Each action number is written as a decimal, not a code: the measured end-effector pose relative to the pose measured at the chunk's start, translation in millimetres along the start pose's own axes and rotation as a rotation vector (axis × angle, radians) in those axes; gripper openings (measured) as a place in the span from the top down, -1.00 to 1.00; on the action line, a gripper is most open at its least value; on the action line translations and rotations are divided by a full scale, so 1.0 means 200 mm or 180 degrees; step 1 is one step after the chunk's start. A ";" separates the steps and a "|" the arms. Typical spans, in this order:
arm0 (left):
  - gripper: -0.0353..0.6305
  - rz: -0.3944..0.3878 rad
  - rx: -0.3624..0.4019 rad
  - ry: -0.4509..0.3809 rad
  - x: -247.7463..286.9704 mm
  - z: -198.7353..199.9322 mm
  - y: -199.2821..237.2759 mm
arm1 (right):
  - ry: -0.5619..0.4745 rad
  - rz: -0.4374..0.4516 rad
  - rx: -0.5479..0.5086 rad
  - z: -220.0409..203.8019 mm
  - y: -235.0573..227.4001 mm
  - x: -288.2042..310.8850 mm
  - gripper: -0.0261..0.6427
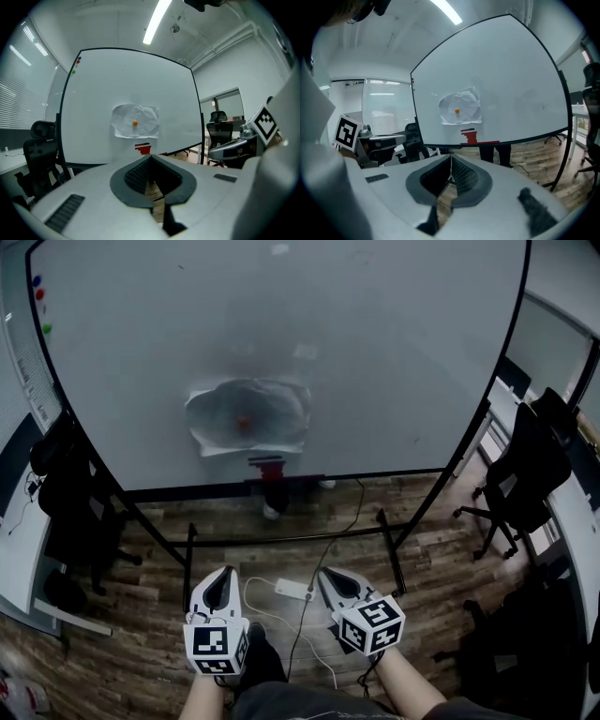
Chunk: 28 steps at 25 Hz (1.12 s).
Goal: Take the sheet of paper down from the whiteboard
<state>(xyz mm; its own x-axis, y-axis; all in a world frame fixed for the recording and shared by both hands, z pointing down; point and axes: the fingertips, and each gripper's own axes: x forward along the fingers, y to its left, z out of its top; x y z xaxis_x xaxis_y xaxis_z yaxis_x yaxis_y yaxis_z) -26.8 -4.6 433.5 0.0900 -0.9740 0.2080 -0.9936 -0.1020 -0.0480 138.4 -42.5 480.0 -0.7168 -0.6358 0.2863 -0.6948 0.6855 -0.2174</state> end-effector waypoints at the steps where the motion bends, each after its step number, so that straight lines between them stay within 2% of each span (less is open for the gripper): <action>1: 0.85 -0.0005 0.0005 -0.0009 0.04 0.01 0.04 | -0.0008 -0.0019 -0.0002 0.02 -0.01 0.05 0.85; 11: 0.85 -0.0133 0.0009 -0.0082 0.41 0.16 0.49 | -0.0151 -0.0256 0.0045 0.31 -0.02 0.59 0.85; 19: 0.85 -0.0281 0.0043 -0.0053 0.66 0.23 0.69 | -0.0272 -0.0468 0.0063 0.49 -0.03 0.90 0.85; 28: 0.84 -0.0348 0.0095 -0.0048 0.90 0.27 0.83 | -0.0374 -0.0689 0.0039 0.61 -0.07 1.08 0.85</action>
<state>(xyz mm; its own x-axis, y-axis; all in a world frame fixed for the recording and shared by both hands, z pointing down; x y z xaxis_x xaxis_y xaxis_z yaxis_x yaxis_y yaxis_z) -172.4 -207.8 409.6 0.1991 -0.9596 0.1989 -0.9753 -0.2138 -0.0550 -14.3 -231.7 431.4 -0.5524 -0.8048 0.2170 -0.8331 0.5249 -0.1743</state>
